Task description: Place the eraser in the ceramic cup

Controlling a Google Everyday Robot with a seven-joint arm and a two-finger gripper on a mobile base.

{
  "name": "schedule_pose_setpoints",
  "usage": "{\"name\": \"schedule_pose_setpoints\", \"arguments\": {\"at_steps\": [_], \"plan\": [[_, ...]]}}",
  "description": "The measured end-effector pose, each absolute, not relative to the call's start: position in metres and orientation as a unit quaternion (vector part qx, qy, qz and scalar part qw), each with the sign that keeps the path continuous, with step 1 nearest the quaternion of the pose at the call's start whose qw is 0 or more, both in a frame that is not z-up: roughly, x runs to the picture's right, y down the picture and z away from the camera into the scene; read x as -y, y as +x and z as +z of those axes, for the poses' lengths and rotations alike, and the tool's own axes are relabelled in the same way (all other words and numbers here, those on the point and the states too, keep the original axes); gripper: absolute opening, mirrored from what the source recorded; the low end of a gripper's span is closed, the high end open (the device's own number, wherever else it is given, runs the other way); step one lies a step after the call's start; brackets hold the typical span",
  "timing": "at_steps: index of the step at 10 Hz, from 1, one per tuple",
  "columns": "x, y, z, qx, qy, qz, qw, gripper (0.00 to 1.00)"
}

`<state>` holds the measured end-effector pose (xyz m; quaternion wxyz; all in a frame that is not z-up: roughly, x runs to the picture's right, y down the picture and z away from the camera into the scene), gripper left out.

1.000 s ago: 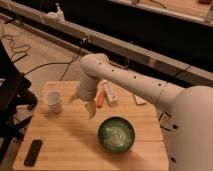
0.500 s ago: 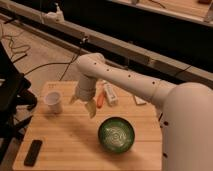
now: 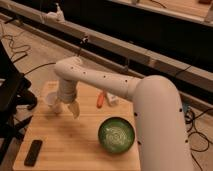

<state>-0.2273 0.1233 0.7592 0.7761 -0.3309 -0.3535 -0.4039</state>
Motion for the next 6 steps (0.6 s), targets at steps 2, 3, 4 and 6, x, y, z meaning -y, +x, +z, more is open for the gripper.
{"name": "schedule_pose_setpoints", "arguments": {"at_steps": [2, 3, 4, 6], "plan": [[-0.137, -0.271, 0.758, 0.396, -0.311, -0.409, 0.761, 0.80], [-0.144, -0.288, 0.755, 0.413, -0.305, -0.413, 0.752, 0.80], [-0.157, -0.310, 0.751, 0.439, -0.297, -0.417, 0.738, 0.80], [-0.184, -0.337, 0.741, 0.473, -0.301, -0.426, 0.710, 0.80]]}}
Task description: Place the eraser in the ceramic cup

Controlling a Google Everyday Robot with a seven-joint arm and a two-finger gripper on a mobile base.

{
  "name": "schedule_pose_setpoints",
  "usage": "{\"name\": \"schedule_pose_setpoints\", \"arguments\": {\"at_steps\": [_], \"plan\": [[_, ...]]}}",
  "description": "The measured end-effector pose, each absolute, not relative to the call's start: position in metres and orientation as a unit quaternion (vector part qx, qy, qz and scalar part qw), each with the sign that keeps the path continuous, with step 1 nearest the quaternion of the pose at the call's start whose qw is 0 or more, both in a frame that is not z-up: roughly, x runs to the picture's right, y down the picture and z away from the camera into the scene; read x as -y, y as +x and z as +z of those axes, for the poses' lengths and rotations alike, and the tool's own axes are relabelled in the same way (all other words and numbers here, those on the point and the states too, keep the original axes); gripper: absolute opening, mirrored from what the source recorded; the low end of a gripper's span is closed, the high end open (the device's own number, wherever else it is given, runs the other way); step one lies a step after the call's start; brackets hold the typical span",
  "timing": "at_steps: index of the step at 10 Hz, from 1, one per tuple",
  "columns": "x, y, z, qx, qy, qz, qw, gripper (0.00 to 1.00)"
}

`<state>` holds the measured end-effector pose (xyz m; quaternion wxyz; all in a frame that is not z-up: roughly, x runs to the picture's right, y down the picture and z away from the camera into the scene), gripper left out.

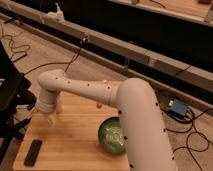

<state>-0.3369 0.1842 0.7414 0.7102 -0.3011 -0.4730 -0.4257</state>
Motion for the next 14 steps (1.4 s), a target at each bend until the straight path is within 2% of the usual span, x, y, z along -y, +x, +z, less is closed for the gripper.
{"name": "schedule_pose_setpoints", "arguments": {"at_steps": [1, 6, 14], "plan": [[-0.201, -0.348, 0.735, 0.485, -0.311, -0.434, 0.693, 0.80], [-0.203, -0.346, 0.734, 0.485, -0.316, -0.435, 0.690, 0.80], [-0.297, -0.381, 0.746, 0.506, -0.404, -0.446, 0.618, 0.80]]}}
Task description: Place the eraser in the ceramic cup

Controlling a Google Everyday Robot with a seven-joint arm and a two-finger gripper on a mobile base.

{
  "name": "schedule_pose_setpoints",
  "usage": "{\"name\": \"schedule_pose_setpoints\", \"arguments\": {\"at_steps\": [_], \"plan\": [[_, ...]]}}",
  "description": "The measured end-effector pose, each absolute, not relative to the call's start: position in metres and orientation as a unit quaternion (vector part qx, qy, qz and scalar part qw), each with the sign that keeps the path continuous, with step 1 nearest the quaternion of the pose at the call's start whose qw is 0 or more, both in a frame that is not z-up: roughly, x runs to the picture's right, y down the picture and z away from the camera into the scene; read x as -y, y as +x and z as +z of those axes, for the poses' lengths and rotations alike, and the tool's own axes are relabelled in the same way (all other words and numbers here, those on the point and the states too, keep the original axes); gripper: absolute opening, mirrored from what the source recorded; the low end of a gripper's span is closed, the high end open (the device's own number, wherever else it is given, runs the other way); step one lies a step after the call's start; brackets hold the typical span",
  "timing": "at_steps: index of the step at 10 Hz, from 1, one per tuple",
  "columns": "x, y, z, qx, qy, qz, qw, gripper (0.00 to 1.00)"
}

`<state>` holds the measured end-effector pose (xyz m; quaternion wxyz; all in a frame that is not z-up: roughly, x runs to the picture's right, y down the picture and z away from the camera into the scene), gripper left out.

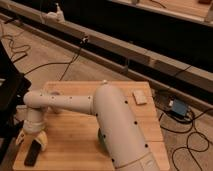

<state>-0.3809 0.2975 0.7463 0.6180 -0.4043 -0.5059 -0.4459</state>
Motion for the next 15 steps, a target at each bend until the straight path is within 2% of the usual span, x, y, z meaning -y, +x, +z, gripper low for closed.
{"name": "schedule_pose_setpoints", "arguments": {"at_steps": [3, 7, 10, 11, 15], "plan": [[-0.323, -0.384, 0.761, 0.515, -0.430, -0.429, 0.604, 0.77], [-0.321, -0.381, 0.769, 0.505, -0.429, -0.431, 0.612, 0.41], [-0.306, -0.376, 0.769, 0.495, -0.411, -0.438, 0.627, 0.09], [-0.304, -0.376, 0.766, 0.495, -0.409, -0.439, 0.629, 0.02], [-0.284, -0.364, 0.756, 0.495, -0.393, -0.419, 0.652, 0.00]]}}
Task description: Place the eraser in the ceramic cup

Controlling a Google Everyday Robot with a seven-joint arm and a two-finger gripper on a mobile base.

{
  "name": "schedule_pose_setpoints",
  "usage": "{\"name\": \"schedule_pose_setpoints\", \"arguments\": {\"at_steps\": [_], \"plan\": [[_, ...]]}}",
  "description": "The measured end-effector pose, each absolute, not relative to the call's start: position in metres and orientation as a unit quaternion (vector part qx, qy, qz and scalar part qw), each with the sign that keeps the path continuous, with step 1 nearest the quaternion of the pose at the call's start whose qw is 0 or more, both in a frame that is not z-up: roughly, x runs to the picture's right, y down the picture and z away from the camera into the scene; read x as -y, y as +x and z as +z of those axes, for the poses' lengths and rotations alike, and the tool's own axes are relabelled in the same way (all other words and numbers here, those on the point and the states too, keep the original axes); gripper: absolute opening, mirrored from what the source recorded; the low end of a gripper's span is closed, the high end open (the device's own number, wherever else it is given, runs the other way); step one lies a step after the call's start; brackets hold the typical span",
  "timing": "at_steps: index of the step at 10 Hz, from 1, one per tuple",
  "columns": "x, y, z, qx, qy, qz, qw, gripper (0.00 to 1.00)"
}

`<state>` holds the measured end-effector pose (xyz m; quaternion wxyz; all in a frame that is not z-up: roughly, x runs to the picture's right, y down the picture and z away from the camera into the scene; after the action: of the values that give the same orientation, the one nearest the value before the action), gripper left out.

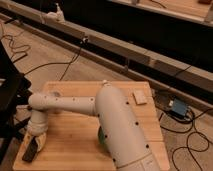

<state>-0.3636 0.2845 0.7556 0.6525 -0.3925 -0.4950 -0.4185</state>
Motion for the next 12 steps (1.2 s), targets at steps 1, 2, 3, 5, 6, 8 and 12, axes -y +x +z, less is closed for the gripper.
{"name": "schedule_pose_setpoints", "arguments": {"at_steps": [1, 2, 3, 5, 6, 8, 12], "plan": [[-0.276, -0.356, 0.754, 0.493, -0.388, -0.408, 0.663, 0.00], [-0.266, -0.345, 0.751, 0.489, -0.382, -0.396, 0.677, 0.00], [-0.255, -0.330, 0.749, 0.488, -0.377, -0.377, 0.691, 0.00], [-0.242, -0.306, 0.747, 0.496, -0.373, -0.339, 0.707, 0.00], [-0.235, -0.294, 0.749, 0.496, -0.371, -0.319, 0.717, 0.00], [-0.221, -0.269, 0.754, 0.490, -0.370, -0.290, 0.734, 0.00], [-0.169, -0.212, 0.756, 0.456, -0.358, -0.242, 0.778, 0.00]]}}
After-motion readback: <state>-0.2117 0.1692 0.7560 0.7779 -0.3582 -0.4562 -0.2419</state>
